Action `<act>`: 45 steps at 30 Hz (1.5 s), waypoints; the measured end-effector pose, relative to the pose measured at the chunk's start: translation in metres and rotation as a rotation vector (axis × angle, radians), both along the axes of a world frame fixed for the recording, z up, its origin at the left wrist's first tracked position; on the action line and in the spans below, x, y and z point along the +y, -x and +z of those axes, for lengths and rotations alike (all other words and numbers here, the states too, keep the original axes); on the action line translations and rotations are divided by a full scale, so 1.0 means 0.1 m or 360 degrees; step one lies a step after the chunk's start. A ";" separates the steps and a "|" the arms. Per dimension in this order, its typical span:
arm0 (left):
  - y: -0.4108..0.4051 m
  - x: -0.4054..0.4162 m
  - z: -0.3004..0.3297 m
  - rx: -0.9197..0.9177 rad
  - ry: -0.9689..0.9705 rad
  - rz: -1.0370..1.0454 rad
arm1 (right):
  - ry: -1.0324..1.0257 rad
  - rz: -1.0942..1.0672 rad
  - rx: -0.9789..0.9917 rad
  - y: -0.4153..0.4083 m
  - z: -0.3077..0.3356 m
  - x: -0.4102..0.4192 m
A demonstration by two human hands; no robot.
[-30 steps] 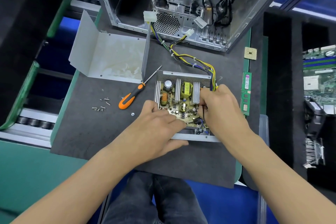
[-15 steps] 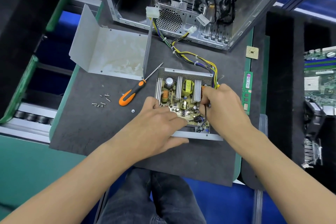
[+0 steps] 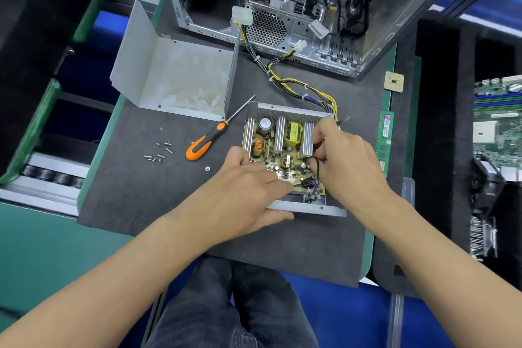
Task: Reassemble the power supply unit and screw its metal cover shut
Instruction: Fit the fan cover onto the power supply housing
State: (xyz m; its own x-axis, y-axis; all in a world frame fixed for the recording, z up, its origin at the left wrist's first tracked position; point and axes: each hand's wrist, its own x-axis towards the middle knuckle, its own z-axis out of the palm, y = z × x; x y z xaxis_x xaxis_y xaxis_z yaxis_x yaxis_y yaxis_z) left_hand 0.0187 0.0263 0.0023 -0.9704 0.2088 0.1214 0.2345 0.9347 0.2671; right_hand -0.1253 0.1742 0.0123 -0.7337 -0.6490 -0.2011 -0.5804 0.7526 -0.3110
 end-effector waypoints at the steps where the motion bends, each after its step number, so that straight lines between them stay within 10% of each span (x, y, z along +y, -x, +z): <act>1: 0.00 0.00 0.00 0.0000 0.0008 -0.0005 | -0.0035 0.0037 0.0040 -0.01 0.00 -0.01; 10: -0.01 0.00 0.02 0.0046 0.0065 -0.0036 | -0.0251 0.0216 -0.0186 0.04 0.20 0.05; 16: -0.04 0.01 0.00 0.0164 0.0035 -0.0027 | 0.0256 0.0315 -0.0468 -0.12 0.53 0.32; 23: -0.25 -0.05 -0.02 0.0203 -0.0177 0.0084 | 0.0278 0.0455 -0.0066 -0.44 0.29 0.45; 34: -0.91 -1.19 -0.49 0.0258 -0.0441 0.1355 | 0.0575 0.0054 0.0009 -0.53 0.42 0.16; 40: -0.63 -1.43 -0.51 0.0004 -0.0432 0.0939 | 0.0737 0.0146 0.0293 -0.96 0.36 -0.48; 45: -0.50 -1.50 -0.48 0.0097 -0.0351 0.0610 | 0.0230 0.0497 0.0431 -1.00 0.16 -0.98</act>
